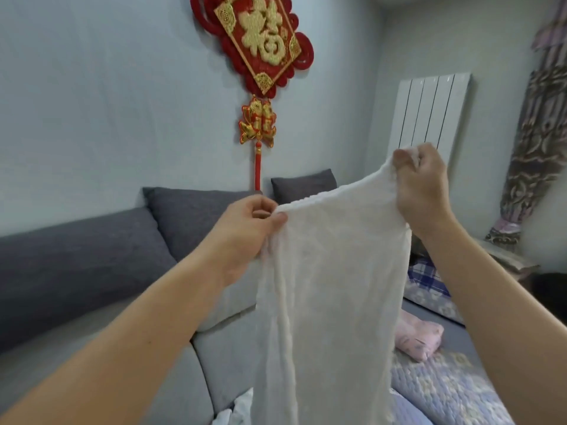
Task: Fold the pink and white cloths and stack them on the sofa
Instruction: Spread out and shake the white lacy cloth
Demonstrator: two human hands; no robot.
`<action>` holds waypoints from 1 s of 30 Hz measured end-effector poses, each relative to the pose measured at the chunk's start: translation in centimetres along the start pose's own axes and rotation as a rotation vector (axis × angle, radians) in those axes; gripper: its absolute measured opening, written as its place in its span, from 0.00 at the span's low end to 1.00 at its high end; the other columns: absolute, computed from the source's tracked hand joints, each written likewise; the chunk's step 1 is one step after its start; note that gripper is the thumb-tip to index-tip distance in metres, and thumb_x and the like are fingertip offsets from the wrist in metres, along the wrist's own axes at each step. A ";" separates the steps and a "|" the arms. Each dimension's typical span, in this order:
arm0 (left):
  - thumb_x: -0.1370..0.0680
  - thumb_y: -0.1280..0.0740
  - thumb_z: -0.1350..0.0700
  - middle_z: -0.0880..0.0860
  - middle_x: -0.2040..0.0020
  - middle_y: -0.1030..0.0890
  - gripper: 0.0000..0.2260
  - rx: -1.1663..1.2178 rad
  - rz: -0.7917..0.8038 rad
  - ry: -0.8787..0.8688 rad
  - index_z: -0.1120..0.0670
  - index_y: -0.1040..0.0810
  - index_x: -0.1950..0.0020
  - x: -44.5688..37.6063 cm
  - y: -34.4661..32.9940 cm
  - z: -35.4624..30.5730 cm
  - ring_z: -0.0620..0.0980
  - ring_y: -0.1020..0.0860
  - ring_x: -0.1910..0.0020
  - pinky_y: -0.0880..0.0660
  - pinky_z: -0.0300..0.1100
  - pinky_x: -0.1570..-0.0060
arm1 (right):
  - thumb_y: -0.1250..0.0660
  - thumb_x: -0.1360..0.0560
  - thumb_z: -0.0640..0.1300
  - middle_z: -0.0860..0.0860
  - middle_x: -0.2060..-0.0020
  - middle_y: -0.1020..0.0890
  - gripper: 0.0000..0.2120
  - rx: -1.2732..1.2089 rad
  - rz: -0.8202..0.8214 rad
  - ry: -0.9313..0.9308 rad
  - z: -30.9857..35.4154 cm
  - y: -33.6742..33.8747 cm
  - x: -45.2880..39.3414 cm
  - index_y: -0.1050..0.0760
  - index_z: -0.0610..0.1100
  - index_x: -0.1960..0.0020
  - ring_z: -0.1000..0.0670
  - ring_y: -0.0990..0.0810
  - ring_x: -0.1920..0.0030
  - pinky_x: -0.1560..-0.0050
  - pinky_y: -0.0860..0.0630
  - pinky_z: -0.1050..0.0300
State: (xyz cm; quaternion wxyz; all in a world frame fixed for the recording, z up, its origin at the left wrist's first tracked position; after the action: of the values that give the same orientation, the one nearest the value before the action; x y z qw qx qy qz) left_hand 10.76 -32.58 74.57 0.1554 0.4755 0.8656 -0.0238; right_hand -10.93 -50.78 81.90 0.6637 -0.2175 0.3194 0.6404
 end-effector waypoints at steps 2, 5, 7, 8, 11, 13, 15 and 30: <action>0.21 0.31 0.61 0.57 0.56 0.18 0.05 0.251 0.169 0.169 0.56 0.20 0.56 0.6 -1.2 0.9 0.54 0.20 0.58 0.23 0.48 0.56 | 0.37 0.18 0.48 0.54 0.67 0.32 0.14 -0.057 0.050 -0.015 0.5 0.3 0.5 0.35 0.47 0.61 0.55 0.34 0.68 0.65 0.33 0.57; 0.21 0.31 0.62 0.57 0.56 0.18 0.05 0.252 0.306 0.149 0.56 0.21 0.56 1.4 -3.3 0.4 0.52 0.20 0.59 0.22 0.44 0.58 | 0.34 0.20 0.50 0.56 0.64 0.18 0.11 -0.143 0.451 0.018 2.9 -1.8 3.1 0.22 0.42 0.53 0.58 0.23 0.65 0.61 0.27 0.60; 0.22 0.29 0.61 0.58 0.57 0.18 0.06 0.120 0.312 0.046 0.54 0.20 0.58 1.3 -4.2 -0.8 0.51 0.20 0.60 0.23 0.43 0.58 | 0.30 0.23 0.54 0.59 0.52 0.15 0.13 -0.007 0.912 0.110 4.8 -5.0 6.9 0.19 0.49 0.42 0.62 0.18 0.51 0.50 0.23 0.62; 0.23 0.28 0.61 0.57 0.59 0.18 0.06 0.037 0.282 -0.025 0.53 0.19 0.59 1.2 -4.3 -1.3 0.49 0.21 0.62 0.24 0.42 0.60 | 0.28 0.24 0.55 0.59 0.50 0.15 0.12 0.101 1.064 0.154 4.9 -6.1 8.5 0.19 0.53 0.42 0.61 0.18 0.48 0.47 0.23 0.61; 0.26 0.24 0.58 0.57 0.63 0.21 0.06 -0.111 0.070 -0.182 0.55 0.21 0.57 1.2 -4.1 -1.7 0.48 0.25 0.66 0.28 0.40 0.66 | 0.27 0.25 0.50 0.55 0.66 0.22 0.10 0.269 1.161 0.191 3.8 -6.9 9.5 0.22 0.45 0.58 0.56 0.25 0.64 0.59 0.28 0.53; 0.27 0.23 0.58 0.57 0.61 0.22 0.10 0.035 0.043 -0.192 0.54 0.24 0.57 1.8 -4.3 -0.3 0.50 0.26 0.63 0.28 0.42 0.64 | 0.30 0.22 0.49 0.48 0.69 0.26 0.13 0.259 1.160 0.188 3.3 -6.3 9.2 0.23 0.41 0.60 0.52 0.30 0.66 0.63 0.32 0.52; 0.25 0.25 0.60 0.57 0.58 0.23 0.10 0.212 0.127 -0.193 0.51 0.26 0.57 2.7 -5.3 1.7 0.53 0.27 0.60 0.29 0.49 0.59 | 0.32 0.20 0.49 0.43 0.65 0.20 0.11 0.207 1.146 0.183 3.3 -5.4 9.0 0.20 0.43 0.57 0.51 0.25 0.65 0.63 0.28 0.51; 0.26 0.41 0.67 0.46 0.52 0.22 0.18 -0.719 0.187 -0.158 0.47 0.16 0.56 4.2 -6.3 13.4 0.47 0.24 0.58 0.32 0.36 0.61 | 0.29 0.23 0.47 0.44 0.66 0.19 0.13 0.102 0.503 0.165 1.4 -3.7 5.7 0.20 0.37 0.59 0.55 0.26 0.67 0.64 0.29 0.58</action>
State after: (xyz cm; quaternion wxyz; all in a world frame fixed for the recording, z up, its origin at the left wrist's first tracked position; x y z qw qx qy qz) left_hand 6.71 -35.13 59.97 0.3798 0.4644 0.7569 0.2592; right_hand -7.17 -46.12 78.42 0.4654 -0.1490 0.4482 0.7485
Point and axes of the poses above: each hand's wrist, its own x-axis away from the middle knuckle, its own y-axis out of the back of the hand, z = x × y, the point moved 7 cm from there along -x, towards the middle knuckle
